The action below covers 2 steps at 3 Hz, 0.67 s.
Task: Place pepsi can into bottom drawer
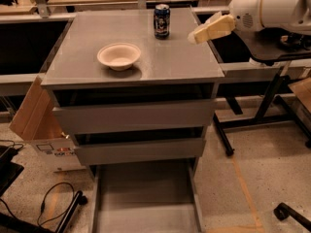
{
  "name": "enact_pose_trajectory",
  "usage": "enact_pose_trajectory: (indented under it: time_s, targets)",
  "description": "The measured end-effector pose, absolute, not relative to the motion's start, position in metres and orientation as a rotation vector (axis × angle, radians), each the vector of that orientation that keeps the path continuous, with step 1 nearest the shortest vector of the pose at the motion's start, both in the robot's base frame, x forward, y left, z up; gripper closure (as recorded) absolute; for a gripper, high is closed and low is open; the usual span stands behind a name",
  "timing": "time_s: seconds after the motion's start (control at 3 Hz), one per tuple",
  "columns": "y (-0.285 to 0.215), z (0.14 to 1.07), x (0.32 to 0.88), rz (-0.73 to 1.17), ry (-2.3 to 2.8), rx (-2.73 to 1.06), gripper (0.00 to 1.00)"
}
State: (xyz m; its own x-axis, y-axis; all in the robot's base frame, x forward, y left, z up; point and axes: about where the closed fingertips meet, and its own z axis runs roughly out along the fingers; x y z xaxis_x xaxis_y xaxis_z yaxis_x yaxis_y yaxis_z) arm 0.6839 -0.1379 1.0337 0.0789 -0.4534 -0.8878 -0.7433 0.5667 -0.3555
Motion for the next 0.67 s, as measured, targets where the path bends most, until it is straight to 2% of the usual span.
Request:
enact_pose_trajectory:
  time_s: [0.33, 0.67]
  targets:
    - [-0.133, 1.033, 0.699, 0.295, 1.549, -0.999, 0.0]
    - [-0.109, 1.021, 0.79, 0.32, 1.525, -0.762, 0.0]
